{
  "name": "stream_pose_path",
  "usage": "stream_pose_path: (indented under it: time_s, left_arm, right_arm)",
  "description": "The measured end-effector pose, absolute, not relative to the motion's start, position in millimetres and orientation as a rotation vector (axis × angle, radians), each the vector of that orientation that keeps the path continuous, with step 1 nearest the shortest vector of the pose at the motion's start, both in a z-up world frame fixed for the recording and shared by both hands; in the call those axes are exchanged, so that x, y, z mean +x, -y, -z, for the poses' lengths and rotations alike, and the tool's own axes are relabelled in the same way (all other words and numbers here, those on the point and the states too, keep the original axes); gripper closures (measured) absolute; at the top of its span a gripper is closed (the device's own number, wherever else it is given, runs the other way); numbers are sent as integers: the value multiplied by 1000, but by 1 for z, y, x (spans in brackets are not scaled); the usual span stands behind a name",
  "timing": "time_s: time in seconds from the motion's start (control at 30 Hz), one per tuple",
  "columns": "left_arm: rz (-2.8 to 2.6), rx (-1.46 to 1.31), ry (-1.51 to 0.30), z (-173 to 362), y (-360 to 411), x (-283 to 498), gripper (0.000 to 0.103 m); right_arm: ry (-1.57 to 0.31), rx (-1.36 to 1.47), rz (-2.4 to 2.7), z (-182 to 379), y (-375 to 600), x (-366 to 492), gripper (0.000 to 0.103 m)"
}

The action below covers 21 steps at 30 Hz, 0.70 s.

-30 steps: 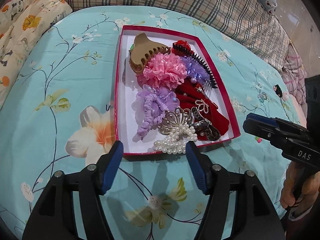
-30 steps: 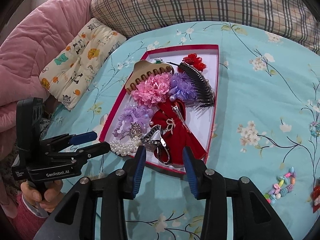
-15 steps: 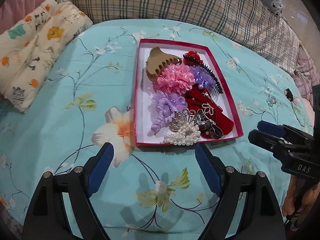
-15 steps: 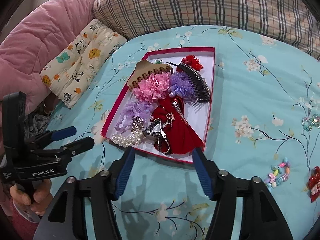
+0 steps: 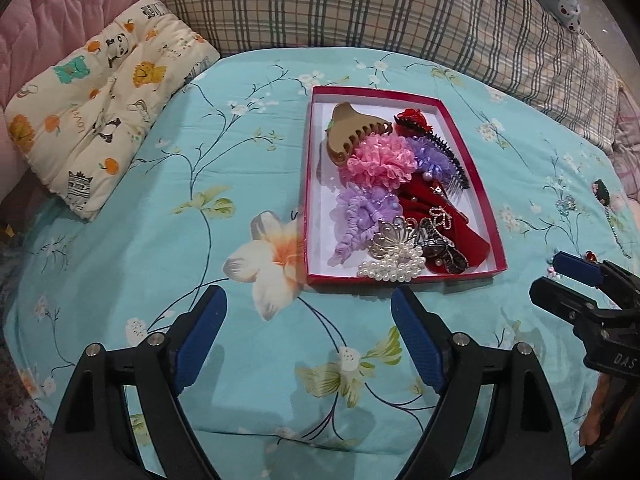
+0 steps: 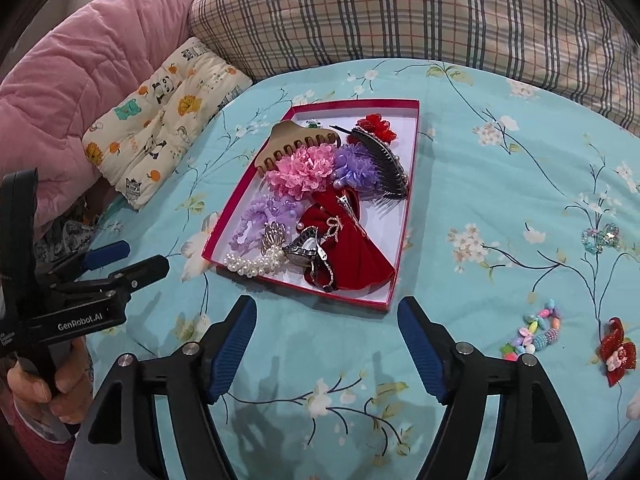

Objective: Organize jewelry

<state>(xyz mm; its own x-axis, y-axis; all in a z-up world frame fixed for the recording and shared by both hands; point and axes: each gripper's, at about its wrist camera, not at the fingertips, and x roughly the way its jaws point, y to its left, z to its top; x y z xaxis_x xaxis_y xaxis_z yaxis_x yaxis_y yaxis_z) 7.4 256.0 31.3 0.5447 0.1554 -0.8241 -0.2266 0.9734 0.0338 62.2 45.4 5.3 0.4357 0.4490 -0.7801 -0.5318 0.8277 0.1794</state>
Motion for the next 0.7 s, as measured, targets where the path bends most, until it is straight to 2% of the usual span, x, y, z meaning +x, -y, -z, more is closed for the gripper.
stream_pose_path:
  time_s: [0.7]
  left_arm:
    - [-293, -56, -1019, -35, -259, 29, 17]
  right_arm:
    - [-943, -133, -596, -21, -60, 80, 18]
